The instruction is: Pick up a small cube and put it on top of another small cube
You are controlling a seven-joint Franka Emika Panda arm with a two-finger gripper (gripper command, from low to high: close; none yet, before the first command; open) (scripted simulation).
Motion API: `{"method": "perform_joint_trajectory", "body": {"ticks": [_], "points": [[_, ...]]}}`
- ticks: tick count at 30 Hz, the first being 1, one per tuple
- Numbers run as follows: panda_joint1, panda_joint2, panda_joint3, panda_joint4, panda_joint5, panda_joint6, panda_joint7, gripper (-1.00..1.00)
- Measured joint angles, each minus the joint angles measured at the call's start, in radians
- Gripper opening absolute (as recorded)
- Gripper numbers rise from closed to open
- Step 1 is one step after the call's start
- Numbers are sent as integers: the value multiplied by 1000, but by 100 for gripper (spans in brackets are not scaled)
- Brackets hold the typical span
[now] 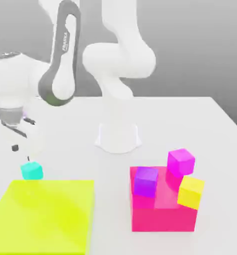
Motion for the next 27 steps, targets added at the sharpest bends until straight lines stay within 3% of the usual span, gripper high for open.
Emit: {"method": "perform_joint_trajectory", "body": {"ticks": [4, 13, 14, 21, 27], "points": [[-26, 81, 87, 17, 146, 55, -110, 0], [-290, 253, 418, 58, 412, 182, -307, 0], [-309, 264, 440, 59, 423, 191, -316, -100], [-310, 262, 440, 59, 418, 189, -312, -100], [-167, 158, 256, 36, 257, 112, -194, -100]]}}
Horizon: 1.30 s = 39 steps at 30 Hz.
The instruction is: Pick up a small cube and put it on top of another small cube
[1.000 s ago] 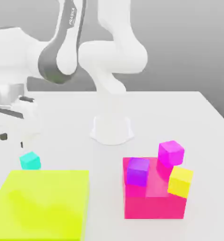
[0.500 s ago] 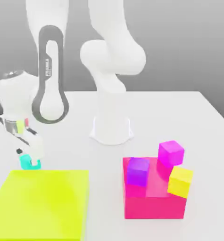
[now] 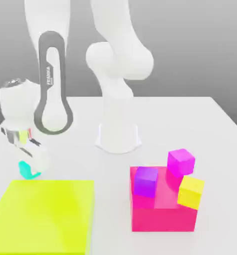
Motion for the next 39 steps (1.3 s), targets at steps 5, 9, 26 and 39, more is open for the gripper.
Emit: {"method": "perform_joint_trajectory", "body": {"ticks": [5, 9, 26, 39], "points": [[56, -98, -103, -26, -190, -68, 141, -100], [49, -171, -124, -47, -299, -121, 225, -100], [281, -392, 173, 7, -163, -380, 940, -100], [393, -545, 478, 50, -125, -567, 1567, -100]]}}
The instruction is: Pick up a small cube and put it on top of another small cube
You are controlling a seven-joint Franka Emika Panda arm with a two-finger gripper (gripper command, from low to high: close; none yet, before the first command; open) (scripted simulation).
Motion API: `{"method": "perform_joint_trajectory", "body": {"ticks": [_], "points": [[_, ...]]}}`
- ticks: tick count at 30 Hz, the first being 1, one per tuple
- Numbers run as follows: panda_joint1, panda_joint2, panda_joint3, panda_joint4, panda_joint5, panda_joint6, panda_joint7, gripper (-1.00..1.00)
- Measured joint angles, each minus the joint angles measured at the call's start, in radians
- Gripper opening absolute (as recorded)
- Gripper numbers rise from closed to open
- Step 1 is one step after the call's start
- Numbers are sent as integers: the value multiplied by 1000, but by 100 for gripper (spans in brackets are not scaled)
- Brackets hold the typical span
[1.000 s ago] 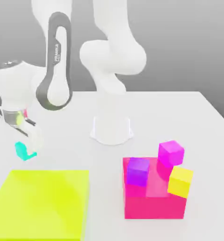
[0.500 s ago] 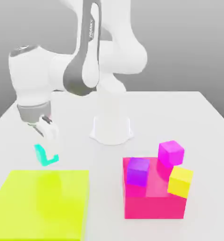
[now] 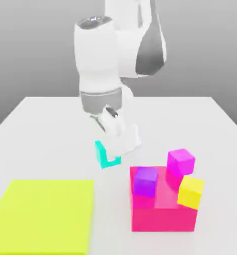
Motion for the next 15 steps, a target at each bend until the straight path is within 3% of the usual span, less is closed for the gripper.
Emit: {"method": "perform_joint_trajectory", "body": {"ticks": [5, 11, 12, 15], "points": [[39, -44, 125, 16, 6, -68, 250, -100], [27, 112, 179, -26, -26, 124, 331, -100], [25, 130, 183, -31, -29, 146, 335, 100], [25, 130, 183, -31, -29, 147, 335, 100]]}}
